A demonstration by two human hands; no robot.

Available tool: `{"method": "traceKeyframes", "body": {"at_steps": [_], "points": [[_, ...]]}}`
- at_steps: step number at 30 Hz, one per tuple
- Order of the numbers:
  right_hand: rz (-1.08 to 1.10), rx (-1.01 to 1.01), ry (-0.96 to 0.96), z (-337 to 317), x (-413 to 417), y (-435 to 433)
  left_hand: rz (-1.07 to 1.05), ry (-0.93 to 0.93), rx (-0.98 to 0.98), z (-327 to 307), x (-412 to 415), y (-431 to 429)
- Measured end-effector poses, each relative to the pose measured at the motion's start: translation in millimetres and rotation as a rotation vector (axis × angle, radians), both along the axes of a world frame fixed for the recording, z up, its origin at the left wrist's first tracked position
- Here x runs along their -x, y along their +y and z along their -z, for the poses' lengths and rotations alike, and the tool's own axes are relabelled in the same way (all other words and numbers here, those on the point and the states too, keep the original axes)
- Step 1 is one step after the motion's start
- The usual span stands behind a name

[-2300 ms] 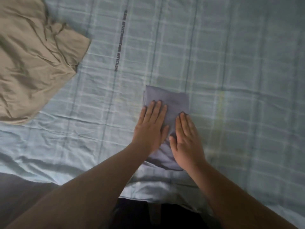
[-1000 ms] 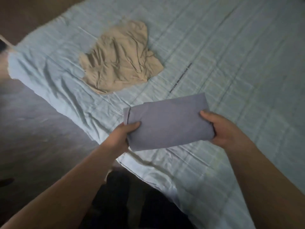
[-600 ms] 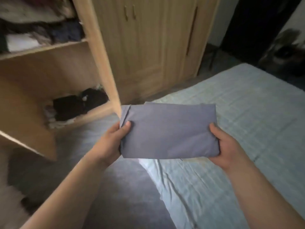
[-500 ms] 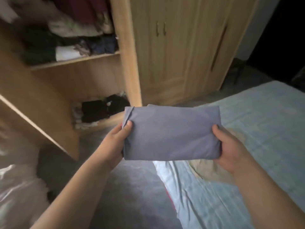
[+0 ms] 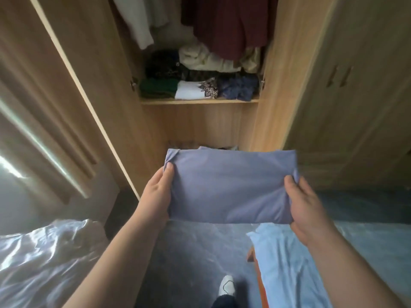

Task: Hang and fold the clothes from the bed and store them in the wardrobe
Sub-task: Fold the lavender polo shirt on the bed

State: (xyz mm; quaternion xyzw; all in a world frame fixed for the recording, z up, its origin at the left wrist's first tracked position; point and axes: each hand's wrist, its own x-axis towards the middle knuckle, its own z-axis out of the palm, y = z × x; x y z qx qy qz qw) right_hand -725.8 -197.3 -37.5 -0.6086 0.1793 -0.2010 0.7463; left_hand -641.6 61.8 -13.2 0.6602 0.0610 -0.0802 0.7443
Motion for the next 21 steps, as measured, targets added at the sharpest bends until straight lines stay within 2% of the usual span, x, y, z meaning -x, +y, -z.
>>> {"method": "traceKeyframes", "body": {"at_steps": [11,16,21], "points": [[-0.113,0.111,0.033,-15.9,-282.1,-35.6,-0.145,-0.031,-0.049,-25.9,-245.7,-21.8],[-0.121,0.217,0.082,-10.4,-400.8,-37.0,-0.193,-0.059,-0.106,-16.3,-359.3,-23.0],[-0.037,0.305,0.133,-0.8,-524.1,-48.6,-0.153,-0.044,-0.158,8.0,-499.2,-35.0]]}}
